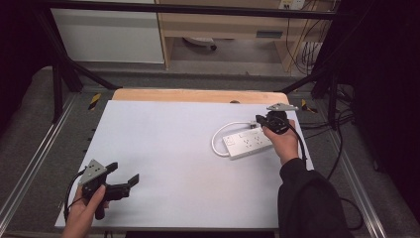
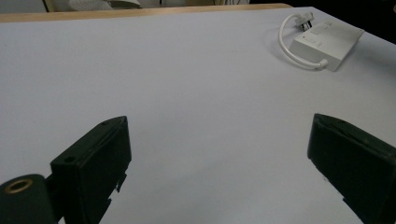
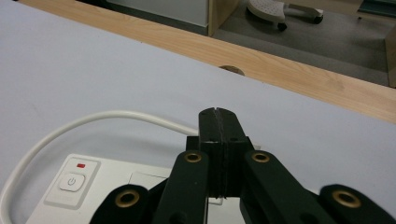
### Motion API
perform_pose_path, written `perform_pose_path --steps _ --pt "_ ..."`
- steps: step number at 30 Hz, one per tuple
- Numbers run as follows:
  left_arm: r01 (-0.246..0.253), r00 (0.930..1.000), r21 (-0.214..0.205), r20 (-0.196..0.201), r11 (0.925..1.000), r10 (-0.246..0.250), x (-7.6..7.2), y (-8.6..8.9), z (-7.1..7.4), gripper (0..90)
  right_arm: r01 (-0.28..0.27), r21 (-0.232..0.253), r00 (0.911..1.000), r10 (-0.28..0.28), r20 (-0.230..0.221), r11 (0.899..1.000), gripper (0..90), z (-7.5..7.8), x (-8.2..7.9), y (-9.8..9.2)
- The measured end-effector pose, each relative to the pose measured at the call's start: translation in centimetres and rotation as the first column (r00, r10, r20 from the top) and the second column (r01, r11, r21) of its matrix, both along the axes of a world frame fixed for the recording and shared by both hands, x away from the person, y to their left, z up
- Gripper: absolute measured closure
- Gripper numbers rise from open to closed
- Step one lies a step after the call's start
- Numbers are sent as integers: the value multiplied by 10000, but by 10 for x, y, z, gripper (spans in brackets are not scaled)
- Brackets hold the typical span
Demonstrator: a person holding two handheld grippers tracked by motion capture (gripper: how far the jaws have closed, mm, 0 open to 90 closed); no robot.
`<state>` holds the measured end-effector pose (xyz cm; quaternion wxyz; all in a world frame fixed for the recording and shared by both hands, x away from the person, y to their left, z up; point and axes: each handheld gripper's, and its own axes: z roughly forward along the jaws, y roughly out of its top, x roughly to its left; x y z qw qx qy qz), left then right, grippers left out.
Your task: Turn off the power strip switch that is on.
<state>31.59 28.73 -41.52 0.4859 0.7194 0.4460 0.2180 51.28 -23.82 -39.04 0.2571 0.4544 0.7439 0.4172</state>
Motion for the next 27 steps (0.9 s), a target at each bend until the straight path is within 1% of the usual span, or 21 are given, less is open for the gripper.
perform_pose_path --steps 8,11,15,19,23,26,27 --pt "25 10000 10 39 10000 -25 0 0 1 61 116 -85 9995 -118 -292 9999 900 -7 1 -1" --pt "16 10000 -10 18 10000 -16 0 -1 0 61 232 -126 9982 -239 -558 9997 900 -10 2 -1" --pt "9 10000 2 22 10000 -9 0 0 0 61 291 -160 9978 -300 -589 9994 900 -14 3 -2" --pt "32 10000 16 28 10000 -32 0 -1 0 61 319 -342 9969 -342 -703 9989 900 -18 2 -3" --pt "14 10000 -43 73 10000 -14 -1 -1 1 61 351 -312 9967 -372 -715 9989 900 -22 2 -4" --pt "32 10000 -22 75 10000 -32 0 -1 1 61 378 -344 9959 -404 -805 9987 900 -27 4 -4" --pt "29 10000 -7 69 10000 -29 0 -1 1 61 390 -334 9951 -418 -899 9987 900 -29 4 -4"
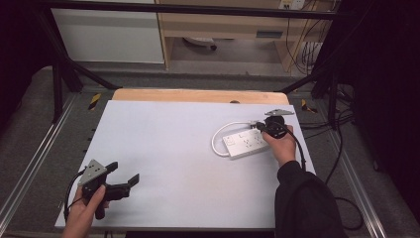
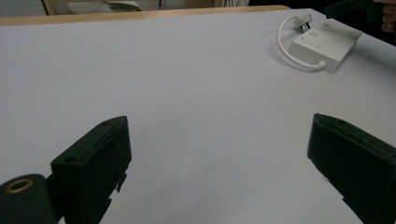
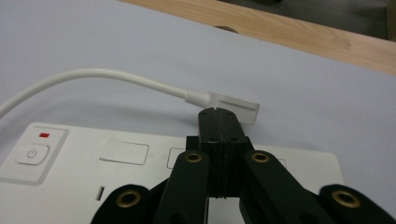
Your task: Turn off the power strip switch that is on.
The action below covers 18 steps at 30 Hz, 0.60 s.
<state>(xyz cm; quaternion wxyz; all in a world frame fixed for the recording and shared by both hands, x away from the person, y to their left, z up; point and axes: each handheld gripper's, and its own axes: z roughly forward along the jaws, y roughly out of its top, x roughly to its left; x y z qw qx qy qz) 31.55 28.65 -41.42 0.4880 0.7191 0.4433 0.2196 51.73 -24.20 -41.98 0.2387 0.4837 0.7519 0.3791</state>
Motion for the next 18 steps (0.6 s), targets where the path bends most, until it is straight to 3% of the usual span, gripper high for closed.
perform_pose_path --steps 18 --pt "67 10000 33 -46 10000 -66 0 -1 -1 61 109 -108 9999 -111 -96 9999 900 -11 2 1"
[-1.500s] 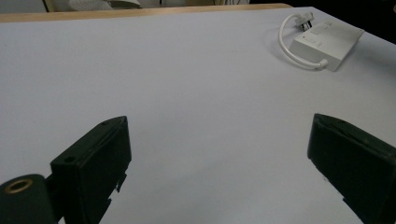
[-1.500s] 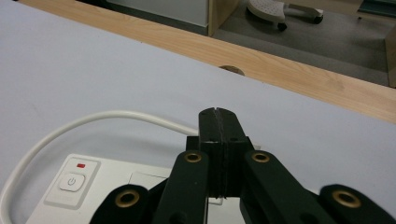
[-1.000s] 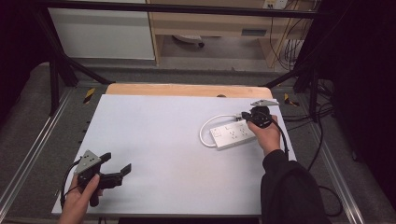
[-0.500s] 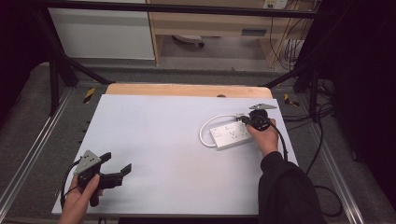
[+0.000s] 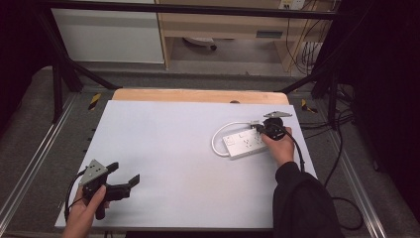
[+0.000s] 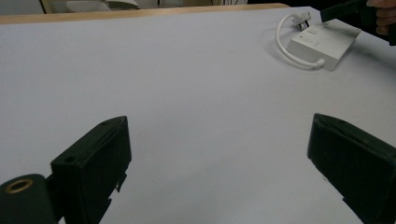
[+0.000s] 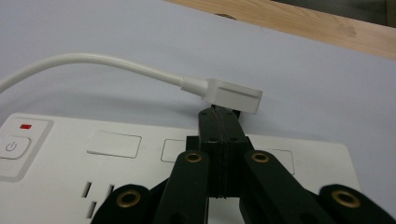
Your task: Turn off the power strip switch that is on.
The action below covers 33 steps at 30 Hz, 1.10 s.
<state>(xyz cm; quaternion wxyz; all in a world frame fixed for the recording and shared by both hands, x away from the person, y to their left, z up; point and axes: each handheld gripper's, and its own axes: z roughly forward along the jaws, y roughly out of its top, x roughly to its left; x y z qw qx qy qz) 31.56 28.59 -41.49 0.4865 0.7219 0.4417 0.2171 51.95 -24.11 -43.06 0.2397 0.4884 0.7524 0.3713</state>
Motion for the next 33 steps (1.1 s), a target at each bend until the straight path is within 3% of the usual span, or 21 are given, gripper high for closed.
perform_pose_path --steps 33 --pt "-79 10000 -13 34 10000 79 0 1 0 60 49 266 10000 -49 32 9996 900 -5 -1 -1"
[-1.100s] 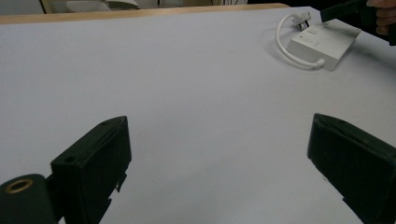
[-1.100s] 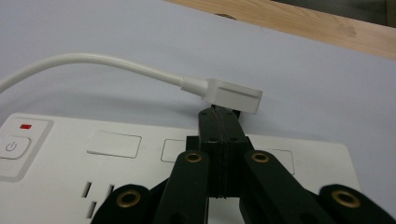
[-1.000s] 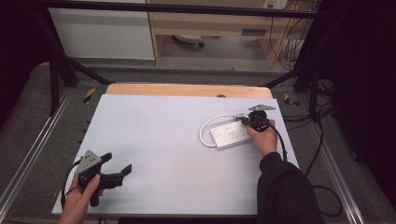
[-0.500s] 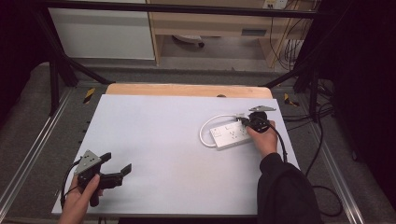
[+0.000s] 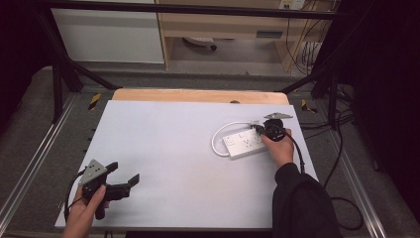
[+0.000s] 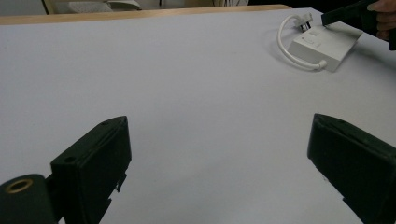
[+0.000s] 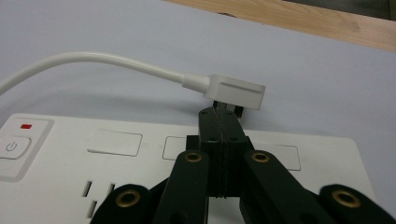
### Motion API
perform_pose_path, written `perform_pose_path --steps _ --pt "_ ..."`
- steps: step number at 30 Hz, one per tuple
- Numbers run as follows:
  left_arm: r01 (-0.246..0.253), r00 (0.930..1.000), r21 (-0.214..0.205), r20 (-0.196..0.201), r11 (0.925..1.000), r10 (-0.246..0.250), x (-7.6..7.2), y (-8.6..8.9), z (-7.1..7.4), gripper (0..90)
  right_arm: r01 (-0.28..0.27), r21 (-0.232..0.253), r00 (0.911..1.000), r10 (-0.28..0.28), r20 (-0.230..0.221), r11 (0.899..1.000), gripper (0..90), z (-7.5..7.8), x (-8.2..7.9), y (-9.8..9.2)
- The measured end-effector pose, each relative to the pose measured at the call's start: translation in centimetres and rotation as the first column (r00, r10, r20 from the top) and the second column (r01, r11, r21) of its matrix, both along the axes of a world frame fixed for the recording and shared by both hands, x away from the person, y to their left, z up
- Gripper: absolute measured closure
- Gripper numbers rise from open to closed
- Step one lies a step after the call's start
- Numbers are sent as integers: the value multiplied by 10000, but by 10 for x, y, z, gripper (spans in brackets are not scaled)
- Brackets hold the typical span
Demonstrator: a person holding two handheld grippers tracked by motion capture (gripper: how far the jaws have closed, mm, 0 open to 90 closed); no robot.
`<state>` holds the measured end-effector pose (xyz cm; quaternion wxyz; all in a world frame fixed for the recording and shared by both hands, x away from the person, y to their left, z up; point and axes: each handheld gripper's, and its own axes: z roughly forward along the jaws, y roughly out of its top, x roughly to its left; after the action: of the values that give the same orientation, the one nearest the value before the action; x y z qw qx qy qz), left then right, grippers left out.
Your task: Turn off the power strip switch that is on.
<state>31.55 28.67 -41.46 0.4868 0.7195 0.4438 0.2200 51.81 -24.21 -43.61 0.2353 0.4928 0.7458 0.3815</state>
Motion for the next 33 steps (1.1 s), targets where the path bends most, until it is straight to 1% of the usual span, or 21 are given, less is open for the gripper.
perform_pose_path --steps 14,20,22,23,25,28,33 --pt "-3 10000 0 -6 10000 3 0 0 0 61 42 -49 10000 -42 87 10000 900 -1 -1 1" --pt "8 10000 9 -7 10000 -8 0 0 0 61 58 40 9999 -58 148 10000 900 -2 -2 0" --pt "13 10000 19 -11 10000 -13 0 0 0 61 105 69 9998 -106 151 9999 900 -3 -2 0" --pt "13 10000 21 -12 10000 -13 0 0 0 61 98 -56 9999 -97 90 9999 900 -4 -2 0" --pt "5 10000 9 -7 10000 -5 0 0 0 61 137 91 9998 -138 109 9999 900 -4 -2 -1" --pt "-4 10000 2 -28 10000 4 0 0 0 61 121 1 9998 -121 147 9999 900 -4 -2 0" --pt "2 10000 15 -20 10000 -2 0 0 0 60 129 20 9998 -129 127 9999 900 -4 -2 0"
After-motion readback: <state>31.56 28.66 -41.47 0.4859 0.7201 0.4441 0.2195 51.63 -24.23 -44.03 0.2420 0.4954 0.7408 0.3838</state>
